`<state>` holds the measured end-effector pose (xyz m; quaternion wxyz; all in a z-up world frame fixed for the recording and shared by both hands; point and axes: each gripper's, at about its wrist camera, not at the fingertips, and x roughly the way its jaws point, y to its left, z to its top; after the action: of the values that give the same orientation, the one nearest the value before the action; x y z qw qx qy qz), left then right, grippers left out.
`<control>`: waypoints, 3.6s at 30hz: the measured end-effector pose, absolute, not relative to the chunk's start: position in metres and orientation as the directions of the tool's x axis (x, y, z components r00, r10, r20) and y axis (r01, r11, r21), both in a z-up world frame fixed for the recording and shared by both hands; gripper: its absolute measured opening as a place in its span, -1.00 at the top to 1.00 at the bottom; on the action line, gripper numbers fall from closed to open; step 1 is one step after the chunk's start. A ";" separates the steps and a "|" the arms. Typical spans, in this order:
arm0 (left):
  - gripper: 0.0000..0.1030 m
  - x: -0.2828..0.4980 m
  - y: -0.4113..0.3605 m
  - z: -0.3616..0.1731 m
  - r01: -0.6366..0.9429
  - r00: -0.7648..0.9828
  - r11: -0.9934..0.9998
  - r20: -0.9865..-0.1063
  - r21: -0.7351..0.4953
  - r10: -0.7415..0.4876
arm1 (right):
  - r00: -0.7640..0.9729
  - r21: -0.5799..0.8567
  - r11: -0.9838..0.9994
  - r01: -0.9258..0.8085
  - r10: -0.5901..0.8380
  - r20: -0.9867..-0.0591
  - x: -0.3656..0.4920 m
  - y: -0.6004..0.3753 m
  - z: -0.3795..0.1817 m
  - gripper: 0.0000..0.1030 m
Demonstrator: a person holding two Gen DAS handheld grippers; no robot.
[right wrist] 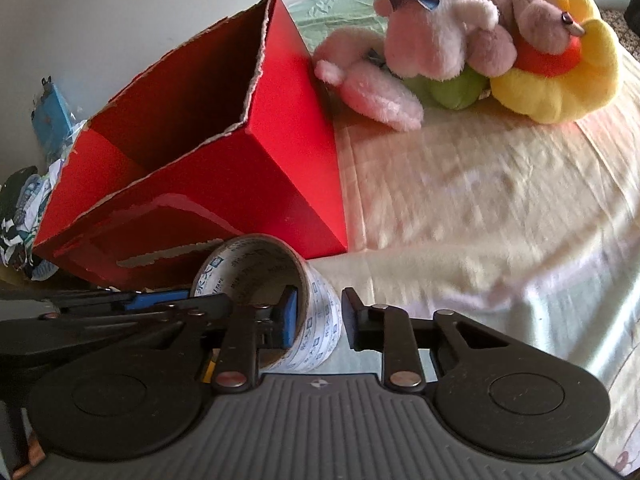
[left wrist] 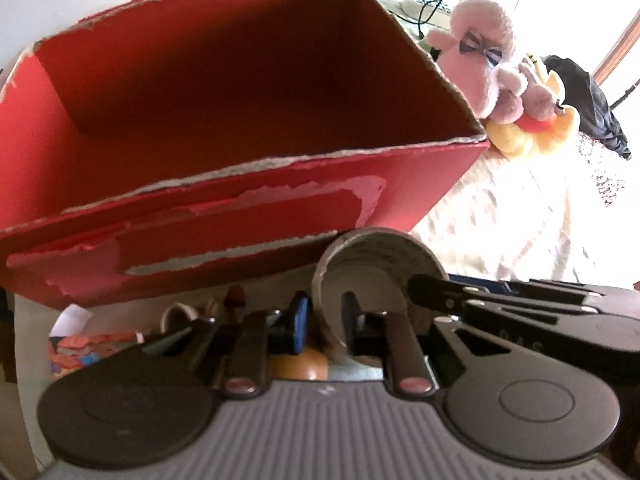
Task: Organize objects
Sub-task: 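Close the right gripper on the white printed tape roll, then lift the tape roll with the right gripper and carry it over the red box, then lower the tape roll into the red box and open the right gripper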
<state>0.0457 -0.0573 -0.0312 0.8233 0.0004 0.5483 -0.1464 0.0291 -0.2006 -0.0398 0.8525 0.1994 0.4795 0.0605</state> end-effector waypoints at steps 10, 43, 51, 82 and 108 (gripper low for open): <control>0.86 0.035 -0.068 -0.023 0.334 0.336 0.927 -0.897 -0.172 -0.287 | 0.546 0.368 0.918 0.146 0.235 -0.804 0.012 -0.210 -0.022 0.70; 0.88 0.137 0.000 0.033 0.292 0.530 0.921 -0.757 -0.258 -0.381 | 0.650 0.252 0.967 -0.038 0.215 -0.729 0.125 -0.153 0.063 0.70; 0.87 0.164 0.016 -0.012 0.212 0.447 0.933 -0.821 -0.289 -0.356 | 0.550 0.165 0.984 -0.073 0.178 -0.816 0.157 -0.131 0.030 0.78; 0.80 0.138 0.046 0.000 0.104 0.533 0.994 -0.842 -0.028 -0.080 | 0.365 0.595 0.801 -0.066 0.575 -0.733 0.183 -0.094 0.008 0.69; 0.67 0.143 0.024 -0.010 0.134 0.520 0.991 -0.852 0.012 -0.060 | 0.369 0.312 0.945 0.103 0.255 -0.894 0.187 -0.099 -0.014 0.78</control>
<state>0.1429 0.0243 -0.0098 0.8710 0.0382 0.4867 -0.0556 0.1865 -0.0992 -0.0138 0.8119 0.1597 0.5595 0.0469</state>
